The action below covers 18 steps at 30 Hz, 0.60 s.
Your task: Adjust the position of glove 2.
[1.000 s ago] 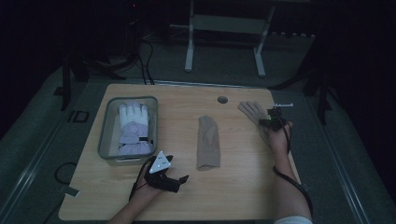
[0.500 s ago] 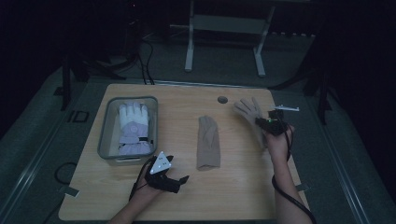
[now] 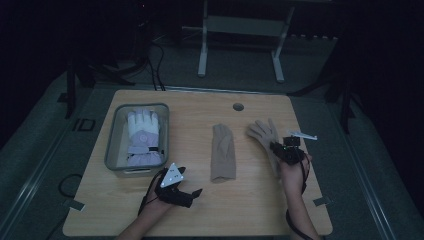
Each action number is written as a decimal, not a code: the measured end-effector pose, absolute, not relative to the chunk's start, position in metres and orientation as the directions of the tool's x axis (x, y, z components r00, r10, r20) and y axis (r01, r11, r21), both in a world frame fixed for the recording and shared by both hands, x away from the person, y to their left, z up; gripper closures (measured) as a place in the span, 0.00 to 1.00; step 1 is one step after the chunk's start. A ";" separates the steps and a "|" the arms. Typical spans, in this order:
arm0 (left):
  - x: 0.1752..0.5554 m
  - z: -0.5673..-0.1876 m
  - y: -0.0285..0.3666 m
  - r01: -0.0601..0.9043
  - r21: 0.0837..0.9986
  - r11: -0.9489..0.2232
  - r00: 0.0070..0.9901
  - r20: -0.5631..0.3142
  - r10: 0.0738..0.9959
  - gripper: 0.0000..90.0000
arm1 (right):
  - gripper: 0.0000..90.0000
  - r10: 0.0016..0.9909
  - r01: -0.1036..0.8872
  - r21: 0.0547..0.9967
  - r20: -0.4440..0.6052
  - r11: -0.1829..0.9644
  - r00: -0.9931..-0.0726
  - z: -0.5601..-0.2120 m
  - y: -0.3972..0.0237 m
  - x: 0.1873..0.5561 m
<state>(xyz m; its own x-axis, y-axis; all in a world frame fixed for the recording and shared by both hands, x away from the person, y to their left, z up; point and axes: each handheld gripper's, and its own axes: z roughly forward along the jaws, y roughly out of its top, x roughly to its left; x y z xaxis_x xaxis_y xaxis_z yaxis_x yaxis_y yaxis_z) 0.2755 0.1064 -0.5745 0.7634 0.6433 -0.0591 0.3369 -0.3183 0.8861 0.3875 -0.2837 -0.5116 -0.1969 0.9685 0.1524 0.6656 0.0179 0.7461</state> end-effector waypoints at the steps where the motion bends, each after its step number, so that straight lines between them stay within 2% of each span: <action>1: 0.276 -0.575 0.106 0.338 0.886 -0.318 0.763 -0.060 0.644 0.03 | 0.88 0.970 0.671 0.741 0.144 0.024 -0.194 -0.516 -0.283 0.388; 7: 0.276 -0.574 0.106 0.341 0.885 -0.318 0.763 -0.063 0.644 0.03 | 0.86 0.974 0.716 0.694 0.105 0.071 -0.199 -0.547 -0.281 0.391; 12: 0.276 -0.575 0.106 0.340 0.885 -0.318 0.762 -0.061 0.645 0.03 | 0.83 0.971 0.705 0.707 0.126 0.055 -0.202 -0.553 -0.282 0.388; 16: 0.276 -0.575 0.106 0.339 0.886 -0.316 0.762 -0.062 0.644 0.03 | 0.73 0.963 0.704 0.705 0.121 0.088 -0.242 -0.549 -0.284 0.387; 18: 0.276 -0.575 0.106 0.341 0.885 -0.317 0.763 -0.063 0.644 0.03 | 0.65 0.953 0.698 0.706 0.114 0.120 -0.279 -0.543 -0.287 0.386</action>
<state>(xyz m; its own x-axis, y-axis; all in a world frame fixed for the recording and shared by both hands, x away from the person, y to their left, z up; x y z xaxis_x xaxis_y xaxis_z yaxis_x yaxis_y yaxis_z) 0.2759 0.1064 -0.5745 0.7628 0.6436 -0.0634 0.3408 -0.3168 0.8852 0.3860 -0.2865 -0.5435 -0.2792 0.9534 0.1144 0.6985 0.1199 0.7055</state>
